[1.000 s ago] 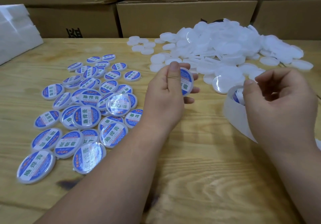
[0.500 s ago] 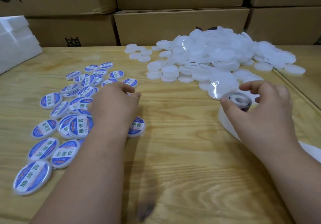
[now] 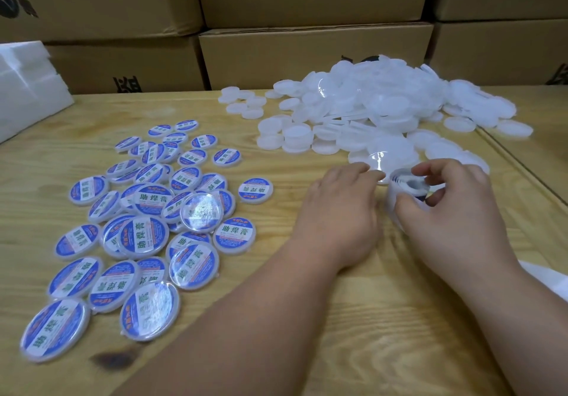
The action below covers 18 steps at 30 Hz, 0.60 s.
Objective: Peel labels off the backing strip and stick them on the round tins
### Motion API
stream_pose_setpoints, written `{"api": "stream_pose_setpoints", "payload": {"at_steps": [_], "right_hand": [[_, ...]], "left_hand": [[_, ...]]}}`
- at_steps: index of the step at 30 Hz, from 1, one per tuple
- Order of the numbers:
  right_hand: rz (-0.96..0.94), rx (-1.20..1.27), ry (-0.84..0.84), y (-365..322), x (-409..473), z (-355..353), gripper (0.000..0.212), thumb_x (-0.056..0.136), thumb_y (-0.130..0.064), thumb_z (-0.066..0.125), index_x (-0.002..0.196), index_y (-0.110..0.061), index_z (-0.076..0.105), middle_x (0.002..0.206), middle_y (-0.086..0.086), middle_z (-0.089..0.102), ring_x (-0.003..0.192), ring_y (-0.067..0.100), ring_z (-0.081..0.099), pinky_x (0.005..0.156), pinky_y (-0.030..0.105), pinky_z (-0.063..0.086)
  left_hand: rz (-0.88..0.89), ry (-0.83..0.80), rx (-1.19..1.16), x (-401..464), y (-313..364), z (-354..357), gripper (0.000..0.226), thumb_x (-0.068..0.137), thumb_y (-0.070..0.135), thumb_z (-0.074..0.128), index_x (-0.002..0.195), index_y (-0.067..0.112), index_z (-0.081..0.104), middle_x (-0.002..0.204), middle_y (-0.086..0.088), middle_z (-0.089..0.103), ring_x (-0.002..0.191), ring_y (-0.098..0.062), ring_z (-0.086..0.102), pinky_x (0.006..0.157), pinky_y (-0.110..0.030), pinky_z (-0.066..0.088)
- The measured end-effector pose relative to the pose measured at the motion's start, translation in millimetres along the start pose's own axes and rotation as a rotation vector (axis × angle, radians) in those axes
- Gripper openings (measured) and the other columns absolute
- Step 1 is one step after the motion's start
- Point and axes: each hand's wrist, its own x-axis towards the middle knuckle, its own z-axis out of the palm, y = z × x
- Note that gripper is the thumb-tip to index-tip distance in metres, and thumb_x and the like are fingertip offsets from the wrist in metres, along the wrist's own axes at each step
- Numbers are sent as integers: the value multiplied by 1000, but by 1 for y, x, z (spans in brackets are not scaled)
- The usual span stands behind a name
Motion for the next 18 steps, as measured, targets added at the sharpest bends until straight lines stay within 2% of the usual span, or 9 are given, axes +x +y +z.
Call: {"api": "stream_pose_setpoints", "payload": {"at_steps": [4,9,12,14,18], "right_hand": [[-9,-6,-7,2,1,2,31,83,-19,72,110,-29,60,114,-4,44,78,-17,52,63,-4,34],[5,31,8,2,-1,4,33,80,-26,74,108,-34,56,116,-8,38,81,-21,51,66,-7,33],[15,45,10,2,-2,5,38,78,-32,75,111,-35,56,115,-12,35,82,-21,51,66,-8,32],[16,53,12,1,-2,5,37,78,-33,75,109,-36,56,114,-13,35,82,-19,52,66,-8,32],[14,49,3,2,-3,5,38,78,-34,76,110,-36,56,116,-11,37,82,-20,52,65,-8,32]], "left_hand": [[-60,18,11,18,-2,13,52,99,34,45,151,32,39,162,3,31,146,-21,24,114,-43,25],[-206,101,30,43,-8,21,54,99,53,45,147,29,42,148,0,44,133,-27,36,105,-44,31],[-249,58,73,54,-8,23,62,96,62,45,148,29,41,143,-3,45,130,-28,35,102,-43,28],[-240,13,124,57,-8,23,62,92,63,46,147,33,43,139,-4,44,128,-28,34,101,-43,27],[-215,23,117,56,-7,23,47,88,55,51,131,36,56,127,-2,45,118,-28,36,89,-39,24]]}}
